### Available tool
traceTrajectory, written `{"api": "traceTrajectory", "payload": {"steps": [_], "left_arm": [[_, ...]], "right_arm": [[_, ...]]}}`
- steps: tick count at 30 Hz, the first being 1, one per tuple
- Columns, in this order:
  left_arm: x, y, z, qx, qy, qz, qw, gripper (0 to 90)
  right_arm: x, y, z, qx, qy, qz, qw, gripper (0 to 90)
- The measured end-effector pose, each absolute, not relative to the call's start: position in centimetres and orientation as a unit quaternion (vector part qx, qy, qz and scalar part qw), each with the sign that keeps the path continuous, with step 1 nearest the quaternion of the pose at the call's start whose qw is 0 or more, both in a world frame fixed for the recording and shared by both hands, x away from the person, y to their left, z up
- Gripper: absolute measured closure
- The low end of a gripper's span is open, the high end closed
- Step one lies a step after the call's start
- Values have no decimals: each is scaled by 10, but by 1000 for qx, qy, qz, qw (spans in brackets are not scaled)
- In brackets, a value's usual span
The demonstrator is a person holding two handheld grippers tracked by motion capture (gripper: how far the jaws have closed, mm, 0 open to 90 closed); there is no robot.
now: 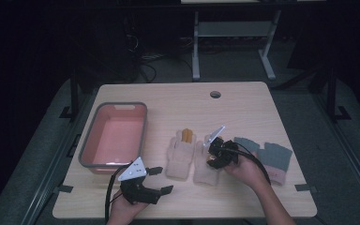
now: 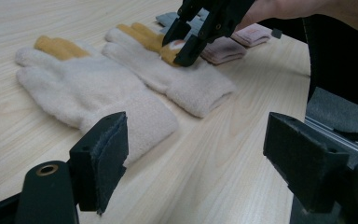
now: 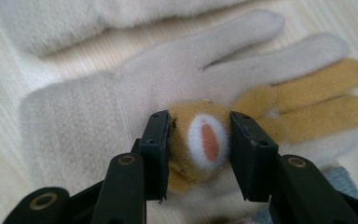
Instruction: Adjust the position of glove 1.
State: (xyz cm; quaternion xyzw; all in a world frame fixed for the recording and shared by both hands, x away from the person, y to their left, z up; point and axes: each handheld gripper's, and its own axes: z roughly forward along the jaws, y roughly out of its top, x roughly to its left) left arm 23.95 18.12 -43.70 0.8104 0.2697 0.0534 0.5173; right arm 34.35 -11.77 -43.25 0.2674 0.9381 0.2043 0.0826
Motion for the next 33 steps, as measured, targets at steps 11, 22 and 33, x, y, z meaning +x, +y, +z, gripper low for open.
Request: {"api": "traceTrajectory", "payload": {"steps": [11,22,33], "left_arm": [[238,181,-436,806,271,60,524,218],[238,183,-434,803,273,65,526,217],[237,186,-433,803,276,67,524,217]], "right_arm": [[337,-119,-401,261,935,218,99,601],[335,-108,-364,247,928,253,119,601],[347,-63,-358,216,935,257,112,601]]}}
